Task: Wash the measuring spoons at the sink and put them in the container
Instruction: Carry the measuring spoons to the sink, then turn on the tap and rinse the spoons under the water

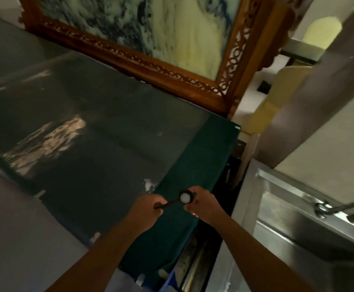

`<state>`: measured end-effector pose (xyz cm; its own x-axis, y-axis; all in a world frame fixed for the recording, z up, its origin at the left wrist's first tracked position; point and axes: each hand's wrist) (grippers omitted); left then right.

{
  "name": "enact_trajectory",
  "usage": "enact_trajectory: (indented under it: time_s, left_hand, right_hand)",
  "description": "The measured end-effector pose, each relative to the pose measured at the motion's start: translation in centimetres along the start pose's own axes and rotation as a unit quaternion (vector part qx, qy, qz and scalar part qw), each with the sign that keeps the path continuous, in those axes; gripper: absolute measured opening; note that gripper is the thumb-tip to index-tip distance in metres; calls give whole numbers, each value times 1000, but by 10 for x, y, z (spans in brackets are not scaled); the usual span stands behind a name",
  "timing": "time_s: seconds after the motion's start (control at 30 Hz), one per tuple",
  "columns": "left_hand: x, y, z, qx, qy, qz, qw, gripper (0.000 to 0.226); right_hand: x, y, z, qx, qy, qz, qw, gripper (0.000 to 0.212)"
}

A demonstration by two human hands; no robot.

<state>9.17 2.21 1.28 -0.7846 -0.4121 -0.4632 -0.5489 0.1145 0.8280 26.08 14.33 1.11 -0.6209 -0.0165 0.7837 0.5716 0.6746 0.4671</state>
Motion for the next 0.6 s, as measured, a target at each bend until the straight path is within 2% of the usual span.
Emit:
enact_trajectory:
  time_s: [0.2,0.37,0.6]
  left_hand:
    - [-71,-13,-5,14,-89,-9,996,20]
    - [-144,-34,-6,47,-145,16,988,23]
    - [-262,-89,-13,32,-181,20,983,19]
  right_hand:
    - [-40,63,-60,-71,32,14,997,59]
    - [-81,119,-116,-137,37,29,990,51]
    - [-157,197,-183,-194,53,34,979,39]
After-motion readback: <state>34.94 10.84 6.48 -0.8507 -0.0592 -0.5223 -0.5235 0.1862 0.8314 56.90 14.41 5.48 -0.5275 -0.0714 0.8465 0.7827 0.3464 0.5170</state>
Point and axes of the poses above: each hand's wrist, its own z-axis towards the middle knuckle, its own y-axis out of the back of the hand, x = y × z, and after that the axes turned 15 degrees about z, right-handed
